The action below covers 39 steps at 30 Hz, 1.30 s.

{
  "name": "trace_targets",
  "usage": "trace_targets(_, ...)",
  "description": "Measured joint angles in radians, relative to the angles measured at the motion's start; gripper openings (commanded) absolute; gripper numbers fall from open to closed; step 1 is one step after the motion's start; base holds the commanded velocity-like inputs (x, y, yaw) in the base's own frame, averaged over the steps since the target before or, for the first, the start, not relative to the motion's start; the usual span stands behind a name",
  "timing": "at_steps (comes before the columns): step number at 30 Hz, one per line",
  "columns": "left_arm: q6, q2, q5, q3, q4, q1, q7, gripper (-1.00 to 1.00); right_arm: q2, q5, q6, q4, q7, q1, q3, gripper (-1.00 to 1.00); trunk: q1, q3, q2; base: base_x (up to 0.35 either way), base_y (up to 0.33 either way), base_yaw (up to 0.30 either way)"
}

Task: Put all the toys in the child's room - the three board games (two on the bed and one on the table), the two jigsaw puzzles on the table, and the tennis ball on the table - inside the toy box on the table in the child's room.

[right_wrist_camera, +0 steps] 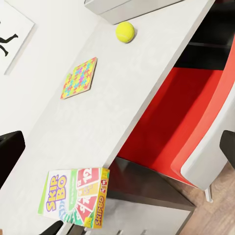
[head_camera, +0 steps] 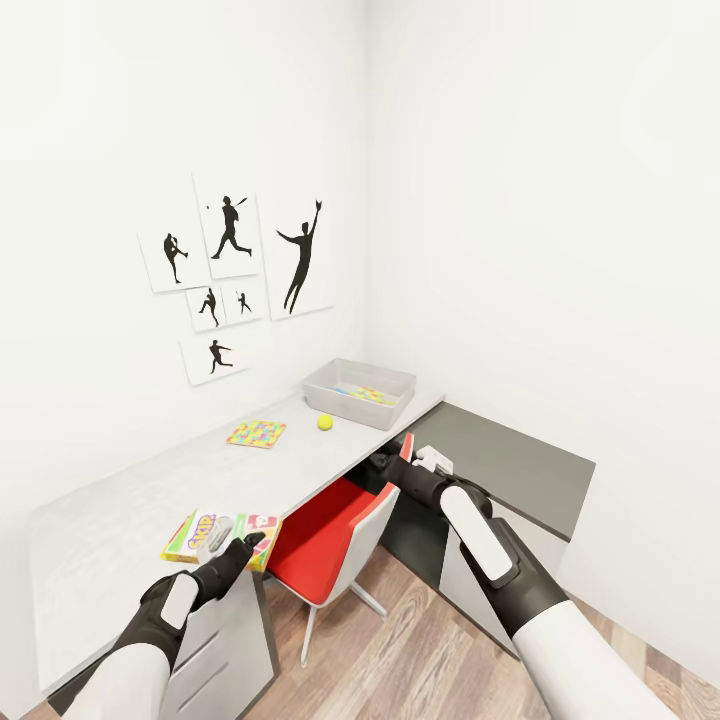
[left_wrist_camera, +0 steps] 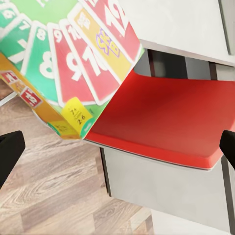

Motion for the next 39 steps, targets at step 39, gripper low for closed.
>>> trace_targets(39, 0.115, 0.027, 0.173, 0.003, 0.086, 0.0, -0.006, 1.0, 0.0, 0.0, 0.0, 0.0, 0.0, 0.0, 0.0, 1.0, 0.0, 0.0, 0.0, 0.0, 0.0, 0.0)
